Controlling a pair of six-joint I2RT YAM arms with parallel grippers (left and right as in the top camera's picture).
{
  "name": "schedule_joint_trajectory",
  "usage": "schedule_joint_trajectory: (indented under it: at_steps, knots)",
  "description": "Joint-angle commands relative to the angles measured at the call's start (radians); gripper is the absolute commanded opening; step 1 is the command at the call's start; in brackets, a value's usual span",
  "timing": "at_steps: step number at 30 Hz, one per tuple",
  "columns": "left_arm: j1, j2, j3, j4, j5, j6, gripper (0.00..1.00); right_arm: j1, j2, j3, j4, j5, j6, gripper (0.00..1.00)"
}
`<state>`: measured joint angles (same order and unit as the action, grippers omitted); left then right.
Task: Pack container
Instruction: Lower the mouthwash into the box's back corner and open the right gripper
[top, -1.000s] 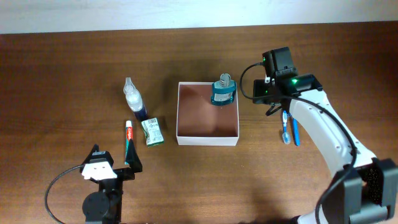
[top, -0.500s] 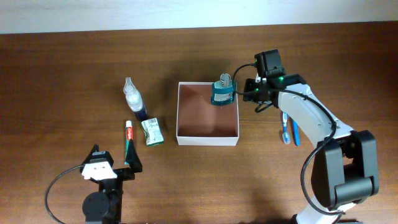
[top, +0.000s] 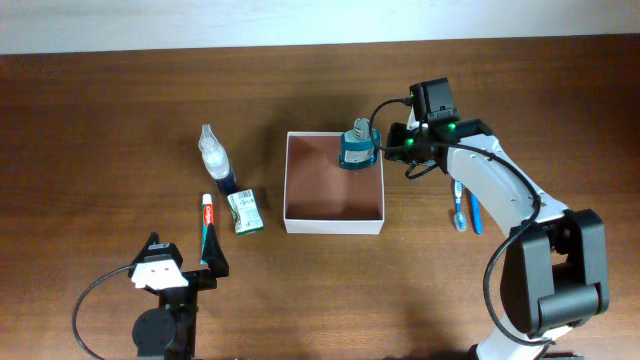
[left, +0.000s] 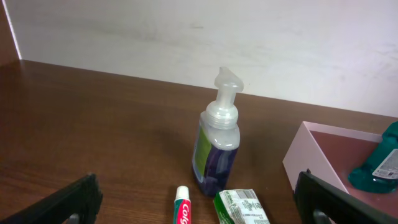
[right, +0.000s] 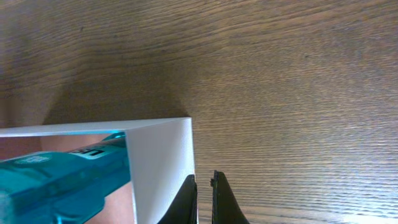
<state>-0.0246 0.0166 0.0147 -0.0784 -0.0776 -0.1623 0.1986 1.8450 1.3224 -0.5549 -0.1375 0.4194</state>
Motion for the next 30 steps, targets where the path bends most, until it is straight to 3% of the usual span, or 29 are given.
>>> schedule_joint_trajectory:
  at_steps: [1,30]
  knots:
    - [0.008,-0.003,-0.006,0.002,0.011,-0.002,0.99,-0.006,0.01,-0.008,0.008,-0.051,0.009,0.04]
    - [0.008,-0.003,-0.006,0.002,0.011,-0.002,0.99,-0.005,0.01,-0.009,0.021,-0.099,0.008,0.04]
